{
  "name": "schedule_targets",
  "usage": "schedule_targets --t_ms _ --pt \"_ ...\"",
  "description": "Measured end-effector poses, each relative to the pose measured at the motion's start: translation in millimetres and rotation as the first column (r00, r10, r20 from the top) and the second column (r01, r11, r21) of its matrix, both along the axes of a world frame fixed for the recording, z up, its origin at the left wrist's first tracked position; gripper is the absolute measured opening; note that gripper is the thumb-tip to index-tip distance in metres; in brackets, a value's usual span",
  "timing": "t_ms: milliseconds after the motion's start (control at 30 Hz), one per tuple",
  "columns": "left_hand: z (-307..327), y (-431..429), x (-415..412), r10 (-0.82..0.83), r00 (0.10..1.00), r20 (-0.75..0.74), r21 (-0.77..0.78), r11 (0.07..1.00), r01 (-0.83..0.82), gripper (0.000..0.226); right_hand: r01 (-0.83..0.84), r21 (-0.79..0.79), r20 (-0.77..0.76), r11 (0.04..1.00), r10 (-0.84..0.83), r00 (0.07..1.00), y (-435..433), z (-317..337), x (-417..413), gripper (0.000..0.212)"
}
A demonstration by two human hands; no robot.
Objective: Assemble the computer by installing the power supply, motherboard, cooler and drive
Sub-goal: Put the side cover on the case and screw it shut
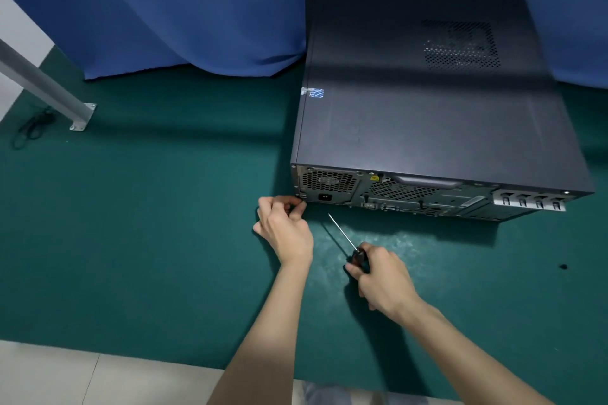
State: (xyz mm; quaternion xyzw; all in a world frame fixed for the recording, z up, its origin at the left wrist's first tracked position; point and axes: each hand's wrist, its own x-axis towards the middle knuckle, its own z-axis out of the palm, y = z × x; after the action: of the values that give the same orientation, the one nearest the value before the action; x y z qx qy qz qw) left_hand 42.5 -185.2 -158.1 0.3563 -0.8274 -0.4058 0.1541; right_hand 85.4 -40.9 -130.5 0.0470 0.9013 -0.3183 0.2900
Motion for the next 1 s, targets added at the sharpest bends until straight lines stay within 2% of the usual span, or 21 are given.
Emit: schedule_targets --t_ms 300,567,633,733,833,1000 --pt "3 7 -2 0.084 0.991 -0.108 0.112 0.991 -0.072 0.020 0.004 -0.003 -0.005 1.000 -0.004 1.000 3 -1 2 0.015" --pt "7 11 -3 0.146 0.986 -0.077 0.158 0.978 -0.133 0.020 -0.003 -0.002 0.013 1.000 0.003 1.000 4 3 2 0.014" --pt "8 10 -3 0.164 0.985 -0.046 0.161 0.975 -0.154 0.016 -0.001 -0.002 0.024 1.000 0.001 1.000 3 5 1 0.014" --pt "13 10 -6 0.194 0.974 0.115 0.243 0.946 -0.216 0.015 0.045 -0.053 0.064 0.998 -0.041 0.997 0 6 0 0.016" --pt "21 7 -13 0.170 0.965 0.198 0.436 0.867 -0.242 0.019 0.132 -0.160 0.110 0.978 -0.116 0.987 -7 7 -2 0.019" --pt "34 -9 -24 0.194 0.941 0.277 0.732 0.591 -0.338 0.029 0.232 -0.307 0.156 0.923 -0.192 0.969 -26 11 -2 0.024"
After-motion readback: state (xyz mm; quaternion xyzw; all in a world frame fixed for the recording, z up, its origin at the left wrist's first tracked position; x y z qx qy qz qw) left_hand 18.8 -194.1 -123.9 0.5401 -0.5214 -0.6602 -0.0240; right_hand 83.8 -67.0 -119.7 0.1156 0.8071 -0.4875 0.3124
